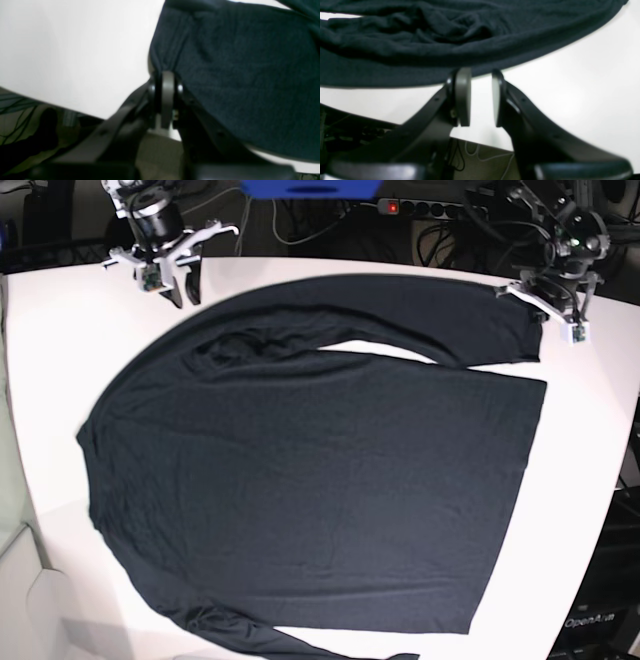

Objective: Fold the T-shirt properly
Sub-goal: 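Close the left gripper on the shoulder edge near the sleeve, then lower the right gripper and pinch the shoulder edge of the shirt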

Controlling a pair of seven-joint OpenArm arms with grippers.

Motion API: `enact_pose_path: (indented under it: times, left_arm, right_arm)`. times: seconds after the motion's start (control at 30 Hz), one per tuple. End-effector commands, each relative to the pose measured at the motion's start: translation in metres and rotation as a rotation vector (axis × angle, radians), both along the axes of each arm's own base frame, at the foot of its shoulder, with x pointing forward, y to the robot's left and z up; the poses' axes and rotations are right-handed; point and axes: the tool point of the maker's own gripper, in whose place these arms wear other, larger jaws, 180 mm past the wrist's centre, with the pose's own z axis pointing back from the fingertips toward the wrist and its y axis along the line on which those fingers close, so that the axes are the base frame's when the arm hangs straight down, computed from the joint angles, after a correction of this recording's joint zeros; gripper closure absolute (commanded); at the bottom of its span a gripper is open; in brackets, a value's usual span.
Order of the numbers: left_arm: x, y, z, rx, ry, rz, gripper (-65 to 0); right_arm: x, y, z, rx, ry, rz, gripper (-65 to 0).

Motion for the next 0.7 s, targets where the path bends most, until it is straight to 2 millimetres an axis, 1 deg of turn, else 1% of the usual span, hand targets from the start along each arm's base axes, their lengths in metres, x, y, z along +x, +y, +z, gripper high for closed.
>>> enact_pose_path:
  times: [0.0,0.1,0.2,0.3,0.33,0.4,0.5,0.57,0.67]
  left_arm:
    - [-0.03,-0.007,-0.02,-0.008,0.167,-0.022,0.0]
    - [-0.03,-0.006,-0.02,-0.004,0.17,-0.023,0.0]
    - [-0.03,-0.006,-0.02,-0.004,0.17,-0.023,0.0]
    - [-0.03,-0.006,-0.02,-0.004,0.17,-0.023,0.0]
    - [-0.03,-0.006,-0.02,-0.004,0.17,-0.023,0.0]
    - [-0.032,-0.007,-0.021,-0.006,0.175,-0.023,0.0]
    - [-0.032,-0.006,-0.021,-0.004,0.174,-0.023,0.0]
    - [-0.033,-0.006,-0.021,-0.004,0.177,-0.023,0.0]
    - [-0.034,-0.006,-0.022,-0.004,0.179,-0.023,0.0]
  right_arm:
    - [0.004,0.001,0.011,0.008,-0.042,0.009,-16.0]
    - [0.006,-0.004,0.012,-0.022,-0.044,0.045,-16.2]
    - [0.019,-0.01,0.016,-0.038,-0.072,0.049,-16.4]
    - [0.026,-0.019,0.01,-0.069,-0.028,0.031,-16.4]
    - [0.031,-0.02,0.009,-0.072,-0.016,0.031,-16.4]
    - [0.036,-0.016,0.005,-0.067,0.014,0.052,-17.2]
    - [0.044,-0.011,0.004,-0.055,0.034,0.036,-21.6]
    - [0.045,-0.01,0.004,-0.051,0.034,0.032,-24.5]
    - [0.047,-0.006,0.004,-0.032,0.031,0.02,-25.2]
